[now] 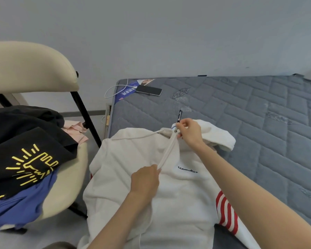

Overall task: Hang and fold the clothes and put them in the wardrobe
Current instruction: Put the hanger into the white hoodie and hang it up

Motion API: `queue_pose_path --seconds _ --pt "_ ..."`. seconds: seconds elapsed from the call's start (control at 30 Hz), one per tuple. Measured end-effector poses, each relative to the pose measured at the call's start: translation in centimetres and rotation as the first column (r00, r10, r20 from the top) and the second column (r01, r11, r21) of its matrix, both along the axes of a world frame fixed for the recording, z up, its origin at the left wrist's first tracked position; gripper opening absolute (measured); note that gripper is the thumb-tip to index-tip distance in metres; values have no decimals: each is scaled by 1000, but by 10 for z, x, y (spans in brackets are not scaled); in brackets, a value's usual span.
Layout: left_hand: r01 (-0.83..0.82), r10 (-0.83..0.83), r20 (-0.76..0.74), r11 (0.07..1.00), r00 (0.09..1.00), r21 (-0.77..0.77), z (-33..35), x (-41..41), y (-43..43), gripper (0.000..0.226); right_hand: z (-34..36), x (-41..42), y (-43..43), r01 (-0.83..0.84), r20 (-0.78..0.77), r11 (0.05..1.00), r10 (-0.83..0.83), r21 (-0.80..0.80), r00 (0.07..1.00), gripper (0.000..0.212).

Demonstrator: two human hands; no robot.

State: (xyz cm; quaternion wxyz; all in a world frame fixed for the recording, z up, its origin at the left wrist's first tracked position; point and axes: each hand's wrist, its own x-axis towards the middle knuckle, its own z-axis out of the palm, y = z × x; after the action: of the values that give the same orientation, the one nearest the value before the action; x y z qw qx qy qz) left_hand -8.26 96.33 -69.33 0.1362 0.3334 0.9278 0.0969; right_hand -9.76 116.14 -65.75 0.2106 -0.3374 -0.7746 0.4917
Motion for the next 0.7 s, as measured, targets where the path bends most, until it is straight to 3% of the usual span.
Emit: queue_pose_path --seconds 0.1,0.23,0.27,0.33,0.37,0.4,0.43,0.47,0.53,0.6,0.7 --pt "15 -11 51 997 999 -80 -13 -10 -3 38 -9 0 -7 -76 29 997 75 34 997 7" --pt "26 -17 146 998 989 -61 -27 -19 -4 60 -11 12 0 -244 263 942 181 231 948 13" --pt "30 -23 168 999 985 -41 -30 -19 -4 63 -11 17 1 -336 352 907 237 254 905 13" --pt "53 -42 210 998 977 -47 -36 -18 0 60 -11 25 3 -575 576 800 392 172 717 12" --pt "67 -48 223 995 974 -78 -38 -18 3 56 -10 28 4 -653 647 751 450 100 616 17" --pt "81 -52 230 990 972 -115 -39 -18 4 52 -10 29 6 -672 656 738 479 59 583 23" --pt "90 -55 229 985 972 -145 -39 -19 6 50 -8 30 8 -626 605 778 473 54 640 28" --pt "99 -61 223 982 973 -164 -39 -21 7 48 -6 29 10 -520 499 851 419 76 758 32" --pt "119 -82 201 976 976 -183 -39 -25 9 48 -10 28 20 -237 282 961 189 146 941 38" --pt "137 -101 182 971 978 -198 -40 -29 9 48 -15 28 31 -128 282 976 74 176 957 37" --pt "143 -106 175 967 979 -213 -43 -31 10 49 -28 31 45 -312 551 944 202 112 810 26"
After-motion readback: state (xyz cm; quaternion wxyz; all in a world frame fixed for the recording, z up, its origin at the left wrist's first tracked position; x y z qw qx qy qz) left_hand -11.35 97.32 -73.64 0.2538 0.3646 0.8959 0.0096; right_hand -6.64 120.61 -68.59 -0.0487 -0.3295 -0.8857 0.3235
